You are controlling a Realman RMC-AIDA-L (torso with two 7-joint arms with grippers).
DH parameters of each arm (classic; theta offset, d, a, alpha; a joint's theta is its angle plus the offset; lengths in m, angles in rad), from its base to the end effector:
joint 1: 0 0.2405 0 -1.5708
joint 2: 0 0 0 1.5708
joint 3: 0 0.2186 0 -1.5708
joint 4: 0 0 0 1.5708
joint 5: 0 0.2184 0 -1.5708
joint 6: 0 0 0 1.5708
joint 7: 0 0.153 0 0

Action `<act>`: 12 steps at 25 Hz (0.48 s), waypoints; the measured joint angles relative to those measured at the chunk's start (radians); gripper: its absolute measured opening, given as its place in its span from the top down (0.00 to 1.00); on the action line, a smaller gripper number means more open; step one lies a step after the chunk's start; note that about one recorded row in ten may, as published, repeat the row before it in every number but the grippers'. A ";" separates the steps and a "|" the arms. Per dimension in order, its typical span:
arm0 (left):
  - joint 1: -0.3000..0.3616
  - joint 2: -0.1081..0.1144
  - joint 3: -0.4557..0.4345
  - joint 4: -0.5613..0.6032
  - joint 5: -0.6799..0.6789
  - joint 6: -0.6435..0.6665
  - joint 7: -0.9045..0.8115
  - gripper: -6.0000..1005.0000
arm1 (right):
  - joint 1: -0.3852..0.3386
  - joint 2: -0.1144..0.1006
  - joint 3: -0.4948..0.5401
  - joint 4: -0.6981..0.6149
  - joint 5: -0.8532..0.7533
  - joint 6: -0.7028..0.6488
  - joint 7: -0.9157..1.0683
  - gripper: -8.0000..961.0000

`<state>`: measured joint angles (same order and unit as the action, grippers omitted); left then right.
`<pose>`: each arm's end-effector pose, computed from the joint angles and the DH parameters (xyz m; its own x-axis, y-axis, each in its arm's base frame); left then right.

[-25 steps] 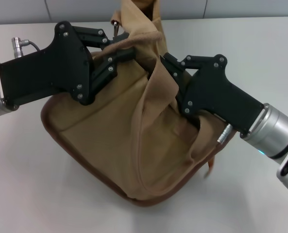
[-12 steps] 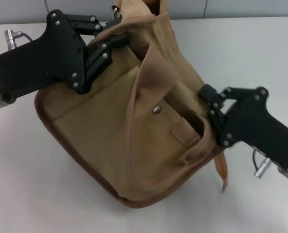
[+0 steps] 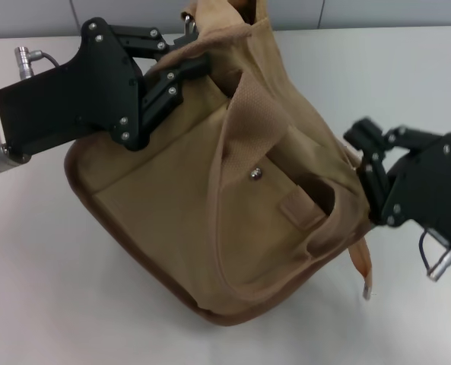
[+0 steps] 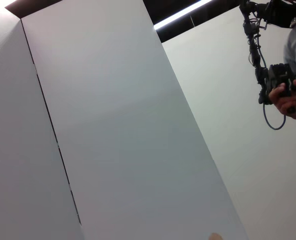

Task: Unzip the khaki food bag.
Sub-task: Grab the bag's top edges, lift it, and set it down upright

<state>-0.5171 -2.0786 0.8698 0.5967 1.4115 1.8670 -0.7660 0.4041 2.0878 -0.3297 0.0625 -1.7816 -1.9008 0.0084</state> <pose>-0.1603 0.3011 0.0400 0.5230 -0.4002 0.7526 -0.0595 -0.8979 -0.4361 0.2221 0.2263 -0.0233 0.5464 0.5104 -0.6640 -0.2402 -0.6640 -0.7081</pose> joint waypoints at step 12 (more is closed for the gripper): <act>0.000 0.000 0.002 0.000 0.000 -0.002 0.002 0.90 | 0.122 -0.001 0.037 0.019 -0.010 0.065 0.060 0.67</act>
<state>-0.5167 -2.0785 0.8714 0.5966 1.4114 1.8651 -0.7639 0.5266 2.0871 -0.2930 0.0811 -1.7913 -1.8358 0.0683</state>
